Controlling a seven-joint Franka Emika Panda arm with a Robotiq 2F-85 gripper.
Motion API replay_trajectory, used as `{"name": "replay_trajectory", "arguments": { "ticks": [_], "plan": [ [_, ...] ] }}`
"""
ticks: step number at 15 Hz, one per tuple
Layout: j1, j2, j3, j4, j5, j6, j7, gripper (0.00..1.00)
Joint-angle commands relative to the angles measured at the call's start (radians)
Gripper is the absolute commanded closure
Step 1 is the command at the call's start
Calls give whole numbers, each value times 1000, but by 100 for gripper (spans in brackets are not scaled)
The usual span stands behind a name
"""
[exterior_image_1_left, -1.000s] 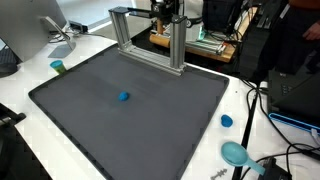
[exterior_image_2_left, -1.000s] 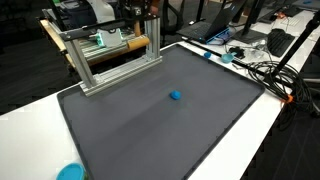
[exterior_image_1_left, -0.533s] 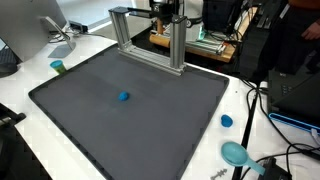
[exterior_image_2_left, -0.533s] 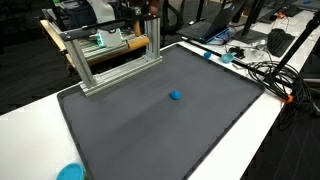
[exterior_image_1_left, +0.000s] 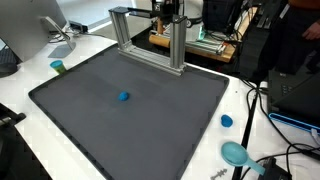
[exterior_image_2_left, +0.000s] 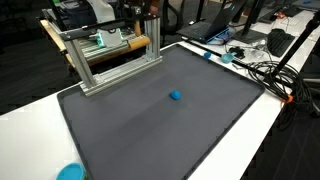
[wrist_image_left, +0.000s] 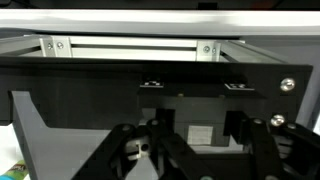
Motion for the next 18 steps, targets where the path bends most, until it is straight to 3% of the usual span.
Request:
{"name": "replay_trajectory", "arguments": {
  "ticks": [1,3,7,8,11,12,14,16,18],
  "plan": [
    [11,-46,-19,-48,10,23,-30,65],
    [7,-61,-19,-62,7,42,-21,57],
    [4,-103,-11,-102,1,74,-9,57],
    [4,-111,-9,-111,3,80,-7,48],
    [2,-125,-3,-128,3,92,6,43],
    [0,-86,1,-78,1,79,11,40],
    [-1,-79,6,-79,1,82,20,25],
    [-5,-70,12,-78,5,82,40,58],
    [-4,-62,18,-78,9,80,61,73]
  ]
}}
